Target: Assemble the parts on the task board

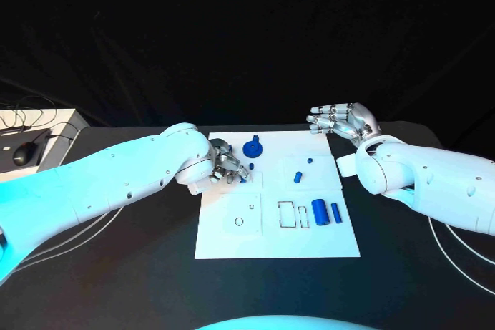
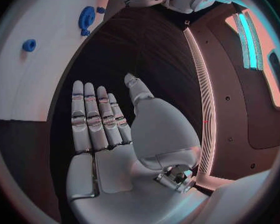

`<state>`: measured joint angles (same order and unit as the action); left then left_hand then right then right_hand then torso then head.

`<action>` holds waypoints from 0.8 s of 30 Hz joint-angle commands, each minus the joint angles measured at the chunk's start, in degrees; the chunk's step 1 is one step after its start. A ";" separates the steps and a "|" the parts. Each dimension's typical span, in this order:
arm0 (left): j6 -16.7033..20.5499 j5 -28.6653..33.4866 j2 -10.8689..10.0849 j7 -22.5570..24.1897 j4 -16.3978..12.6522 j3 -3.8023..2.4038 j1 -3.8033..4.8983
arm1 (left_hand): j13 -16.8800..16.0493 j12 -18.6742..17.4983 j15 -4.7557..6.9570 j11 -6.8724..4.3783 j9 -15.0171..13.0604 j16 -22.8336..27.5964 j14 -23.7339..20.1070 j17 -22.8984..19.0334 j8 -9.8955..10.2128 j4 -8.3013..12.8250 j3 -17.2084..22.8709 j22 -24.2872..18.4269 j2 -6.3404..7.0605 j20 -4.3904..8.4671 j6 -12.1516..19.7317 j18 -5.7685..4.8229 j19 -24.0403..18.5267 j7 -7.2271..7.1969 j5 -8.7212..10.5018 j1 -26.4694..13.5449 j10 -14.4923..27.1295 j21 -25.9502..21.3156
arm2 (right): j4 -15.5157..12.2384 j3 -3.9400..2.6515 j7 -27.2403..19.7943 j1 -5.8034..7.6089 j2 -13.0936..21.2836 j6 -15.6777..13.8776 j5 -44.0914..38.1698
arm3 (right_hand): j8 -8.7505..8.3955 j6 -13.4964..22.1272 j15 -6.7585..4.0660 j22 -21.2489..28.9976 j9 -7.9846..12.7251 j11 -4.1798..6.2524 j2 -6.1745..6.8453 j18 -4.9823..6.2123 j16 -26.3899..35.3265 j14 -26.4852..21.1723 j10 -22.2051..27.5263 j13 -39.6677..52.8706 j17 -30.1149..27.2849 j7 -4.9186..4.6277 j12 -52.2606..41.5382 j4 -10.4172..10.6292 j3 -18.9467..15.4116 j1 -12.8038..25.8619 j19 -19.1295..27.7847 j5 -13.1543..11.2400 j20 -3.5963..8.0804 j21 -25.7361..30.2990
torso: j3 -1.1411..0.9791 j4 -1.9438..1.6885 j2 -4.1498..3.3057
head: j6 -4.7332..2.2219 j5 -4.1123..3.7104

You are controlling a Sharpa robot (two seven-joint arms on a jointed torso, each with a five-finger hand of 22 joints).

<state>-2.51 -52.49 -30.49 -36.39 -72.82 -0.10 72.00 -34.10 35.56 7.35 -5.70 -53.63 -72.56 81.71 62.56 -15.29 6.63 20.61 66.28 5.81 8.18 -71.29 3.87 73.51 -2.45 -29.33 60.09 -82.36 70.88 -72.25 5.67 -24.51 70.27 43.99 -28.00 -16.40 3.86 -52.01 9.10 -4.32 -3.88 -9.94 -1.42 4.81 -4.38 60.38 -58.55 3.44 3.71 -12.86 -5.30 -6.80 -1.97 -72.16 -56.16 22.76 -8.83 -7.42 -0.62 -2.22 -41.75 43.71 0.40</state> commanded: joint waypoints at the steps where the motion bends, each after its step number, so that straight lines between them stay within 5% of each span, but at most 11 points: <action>1: -0.14 0.51 0.05 -0.03 0.27 0.05 -0.07 | 0.11 0.09 0.00 0.09 -0.02 -0.03 0.21 -0.09 -0.27 -0.02 -0.19 0.05 -4.10 -0.02 0.53 -0.81 0.48 0.01 0.28 3.61 0.26 -0.24 | 0.00 -0.02 -0.47 -0.01 -0.01 0.98 0.02 | -0.20 0.46 -0.08 0.06 0.08 -0.13 -0.15 -0.07 0.29 -0.44 0.46 -0.04 -0.03 -0.07 -0.26 0.11 0.10 -0.03 0.48 0.33 -0.06 -0.20 | 0.03 -0.04 -0.01 | 0.06 -0.03; 10: -0.18 0.72 -0.07 -0.13 0.79 0.04 -0.07 | 0.35 0.43 -0.07 0.27 0.30 0.52 0.00 -1.04 0.17 -0.55 -1.30 -0.17 -3.82 -0.15 1.51 -0.58 0.12 0.33 0.36 3.45 1.24 -0.91 | 0.04 -0.02 -0.46 -0.04 0.00 1.07 0.02 | -0.20 0.46 -0.08 0.06 0.08 -0.13 -0.15 -0.07 0.29 -0.44 0.46 -0.04 -0.03 -0.07 -0.26 0.11 0.10 -0.03 0.48 0.33 -0.06 -0.20 | 0.05 -0.03 0.03 | 0.17 -0.02; 17: -0.41 1.10 -0.11 -0.01 0.83 0.04 -0.07 | 0.67 0.69 -0.35 0.83 7.99 1.47 -0.20 -2.65 4.78 -1.97 -2.74 -0.64 -2.59 -0.44 0.89 -0.29 -0.31 1.12 0.27 4.15 2.24 -1.96 | 0.01 -0.02 -0.46 -0.07 0.05 1.12 0.02 | -0.20 0.46 -0.08 0.06 0.08 -0.13 -0.15 -0.07 0.29 -0.44 0.46 -0.04 -0.03 -0.07 -0.26 0.11 0.10 -0.03 0.48 0.33 -0.06 -0.20 | 0.06 -0.06 0.04 | 0.26 -0.02; 24: -1.10 2.20 -0.14 0.41 0.78 0.05 -0.07 | 1.11 0.95 -0.40 0.79 10.55 1.49 -0.25 -2.95 4.68 -2.87 -5.23 -0.61 -1.76 -0.52 0.44 -0.25 -0.39 1.10 0.36 4.47 2.38 -2.45 | 0.00 -0.02 -0.47 -0.09 0.05 1.17 0.02 | -0.21 0.53 -0.07 0.06 0.08 -0.14 -0.12 -0.07 0.29 -0.49 0.48 -0.04 -0.03 -0.08 -0.27 0.10 0.15 0.03 0.51 0.32 -0.08 -0.20 | 0.01 -0.01 0.03 | 0.35 -0.04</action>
<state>-2.53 -51.02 -30.59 -36.01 -72.19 -0.21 72.11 -33.04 36.21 7.14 -5.01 -43.18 -71.37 81.48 59.61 -10.41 3.79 15.52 65.60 3.34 7.96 -70.49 3.88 73.28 -1.37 -29.03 64.85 -80.35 68.73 -72.22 5.68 -24.50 70.21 44.04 -27.72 -16.39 3.86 -51.89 9.10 -4.32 -3.89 -10.15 -1.42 4.82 -4.38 60.38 -58.34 3.44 3.71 -12.97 -5.30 -6.80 -1.97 -72.16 -56.16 22.76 -8.83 -7.42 -0.55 -2.26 -41.70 44.02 0.41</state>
